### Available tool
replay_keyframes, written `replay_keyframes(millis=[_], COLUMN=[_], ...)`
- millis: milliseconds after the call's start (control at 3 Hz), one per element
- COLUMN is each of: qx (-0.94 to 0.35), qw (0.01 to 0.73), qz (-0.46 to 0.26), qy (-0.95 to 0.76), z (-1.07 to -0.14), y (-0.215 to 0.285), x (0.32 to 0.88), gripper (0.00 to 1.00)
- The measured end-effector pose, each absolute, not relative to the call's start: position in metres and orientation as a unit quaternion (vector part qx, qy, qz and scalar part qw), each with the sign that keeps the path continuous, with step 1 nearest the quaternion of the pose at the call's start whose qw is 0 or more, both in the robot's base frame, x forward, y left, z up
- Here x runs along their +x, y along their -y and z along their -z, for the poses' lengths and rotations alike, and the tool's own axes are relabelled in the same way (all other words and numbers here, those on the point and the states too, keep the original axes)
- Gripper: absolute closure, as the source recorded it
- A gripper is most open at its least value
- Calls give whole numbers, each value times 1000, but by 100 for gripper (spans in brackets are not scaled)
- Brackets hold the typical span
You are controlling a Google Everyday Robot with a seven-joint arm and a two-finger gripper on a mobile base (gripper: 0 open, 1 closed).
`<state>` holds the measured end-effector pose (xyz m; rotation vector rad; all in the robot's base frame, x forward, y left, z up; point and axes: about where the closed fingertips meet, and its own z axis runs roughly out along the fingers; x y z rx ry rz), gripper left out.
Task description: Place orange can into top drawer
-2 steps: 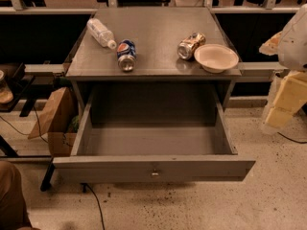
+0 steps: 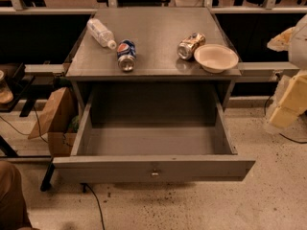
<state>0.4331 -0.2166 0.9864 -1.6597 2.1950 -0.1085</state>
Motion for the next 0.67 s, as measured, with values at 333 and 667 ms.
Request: replay_keyframes(millis=[333,667], qx=[-546,-486], qw=[246,302], qz=[20,-8], qy=[-800,-820], z=[-985,-979], y=[215,207], x=[453,495], gripper=[0,0])
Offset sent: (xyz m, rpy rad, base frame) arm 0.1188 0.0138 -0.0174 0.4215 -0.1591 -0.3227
